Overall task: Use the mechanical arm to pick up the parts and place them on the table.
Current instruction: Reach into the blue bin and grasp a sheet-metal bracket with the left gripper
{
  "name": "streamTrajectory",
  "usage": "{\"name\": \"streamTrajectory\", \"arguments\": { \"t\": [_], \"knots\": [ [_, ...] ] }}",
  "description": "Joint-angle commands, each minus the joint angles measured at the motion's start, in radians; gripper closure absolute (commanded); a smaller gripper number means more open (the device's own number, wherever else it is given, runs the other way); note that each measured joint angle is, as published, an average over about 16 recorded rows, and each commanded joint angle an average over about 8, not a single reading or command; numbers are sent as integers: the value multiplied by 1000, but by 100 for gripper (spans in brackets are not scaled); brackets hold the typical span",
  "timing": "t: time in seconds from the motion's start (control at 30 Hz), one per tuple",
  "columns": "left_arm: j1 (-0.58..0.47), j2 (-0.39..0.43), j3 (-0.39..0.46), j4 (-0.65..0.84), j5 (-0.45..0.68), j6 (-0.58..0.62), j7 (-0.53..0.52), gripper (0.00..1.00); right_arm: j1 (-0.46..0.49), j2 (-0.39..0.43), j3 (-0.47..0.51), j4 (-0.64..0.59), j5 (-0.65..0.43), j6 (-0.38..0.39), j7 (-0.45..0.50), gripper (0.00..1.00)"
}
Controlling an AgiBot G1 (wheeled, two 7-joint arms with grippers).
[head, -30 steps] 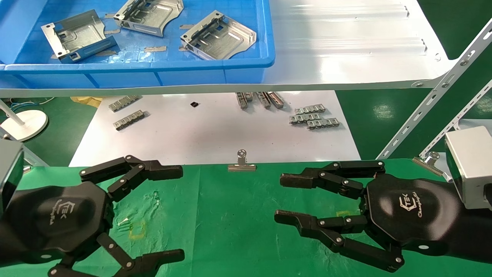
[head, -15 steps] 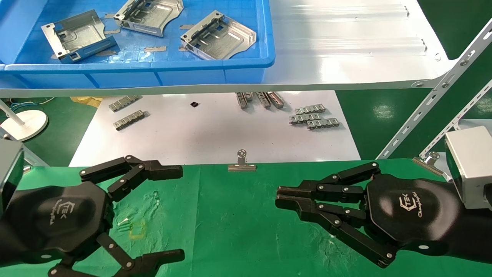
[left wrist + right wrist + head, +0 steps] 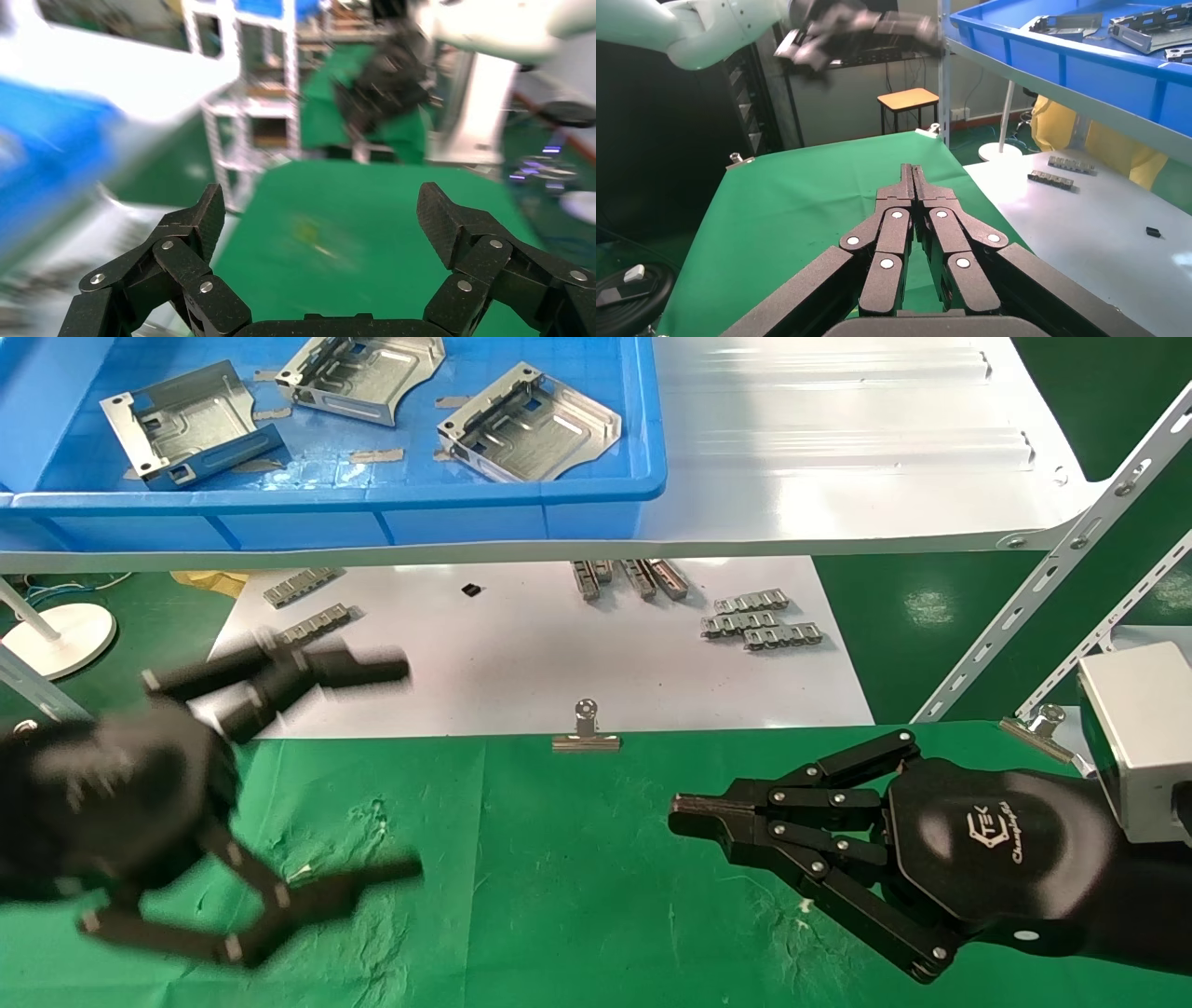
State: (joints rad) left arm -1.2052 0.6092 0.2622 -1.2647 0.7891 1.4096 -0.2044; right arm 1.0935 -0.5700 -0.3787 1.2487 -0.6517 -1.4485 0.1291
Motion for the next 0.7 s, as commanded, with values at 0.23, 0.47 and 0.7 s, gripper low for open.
{"name": "streamTrajectory", "arguments": {
  "t": [0.23, 0.47, 0.7],
  "knots": [
    [-295, 82, 72, 133, 248, -185, -82, 0, 0, 0, 0, 0, 0, 0, 0, 100],
    [-625, 287, 238, 499, 599, -336, -143, 0, 0, 0, 0, 0, 0, 0, 0, 100],
    [-815, 464, 316, 866, 759, -459, -107, 13, 0, 0, 0, 0, 0, 0, 0, 100]
  ]
}}
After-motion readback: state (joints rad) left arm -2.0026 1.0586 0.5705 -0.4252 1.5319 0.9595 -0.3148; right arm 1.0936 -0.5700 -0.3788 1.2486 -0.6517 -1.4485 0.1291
